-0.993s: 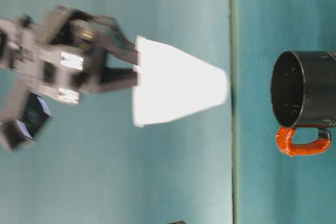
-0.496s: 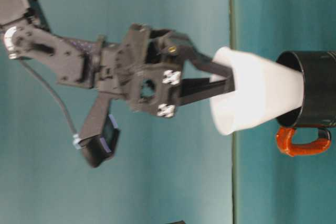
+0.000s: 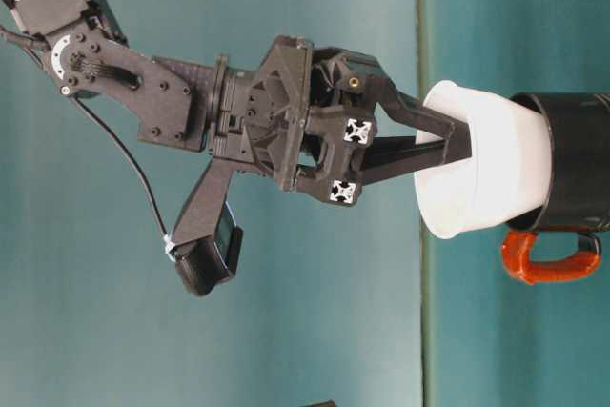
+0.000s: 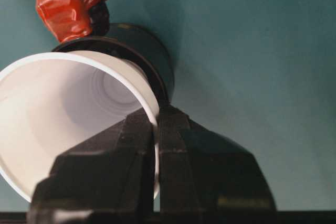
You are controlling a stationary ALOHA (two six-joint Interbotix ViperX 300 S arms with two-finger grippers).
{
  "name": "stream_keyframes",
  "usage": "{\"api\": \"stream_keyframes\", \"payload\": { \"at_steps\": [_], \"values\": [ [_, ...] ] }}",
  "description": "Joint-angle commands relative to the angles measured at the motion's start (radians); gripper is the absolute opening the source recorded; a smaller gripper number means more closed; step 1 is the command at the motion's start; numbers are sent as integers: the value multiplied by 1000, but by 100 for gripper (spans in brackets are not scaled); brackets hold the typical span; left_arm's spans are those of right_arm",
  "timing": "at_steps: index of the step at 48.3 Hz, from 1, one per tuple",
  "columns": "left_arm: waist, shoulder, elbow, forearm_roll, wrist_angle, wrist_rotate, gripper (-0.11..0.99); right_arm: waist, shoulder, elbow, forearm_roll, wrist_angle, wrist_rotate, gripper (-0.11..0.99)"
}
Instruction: Put the paper cup into the moved red handle cup holder.
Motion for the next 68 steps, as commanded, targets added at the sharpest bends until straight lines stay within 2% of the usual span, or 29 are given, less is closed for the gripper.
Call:
{"api": "stream_keyframes", "payload": {
  "at_steps": [1,11,24,30,36,40,44,53,56,60,66,68],
  "values": [
    [-2,-9,-9,3,-6,2,90,5,-14,-5,-3,-3,-8,-11],
    [-2,-9,-9,3,-5,2,90,6,-14,-6,-3,-5,-6,-11],
    [-2,-9,-9,3,0,3,90,9,-12,-12,18,-3,-9,-11],
    [-2,-9,-9,3,2,3,90,17,-12,-12,28,-3,-9,-11],
    [-2,-9,-9,3,2,3,90,18,-14,-12,38,-6,-9,-6],
    [-2,-9,-9,3,2,3,90,17,-15,-14,46,-6,-6,2],
    [-2,-9,-9,3,2,2,90,18,-17,-14,46,-8,2,18],
    [-2,-9,-9,3,2,2,90,21,-25,-14,44,-14,-2,72],
    [-2,-9,-9,3,2,2,90,21,-26,-14,44,-18,-2,86],
    [-2,-9,-9,3,2,2,90,21,-28,-14,44,-29,-2,79],
    [-2,-9,-9,3,2,2,90,21,-31,-15,43,-38,0,79],
    [-2,-9,-9,3,2,2,90,20,-37,-17,37,-38,-2,80]
  ]
}}
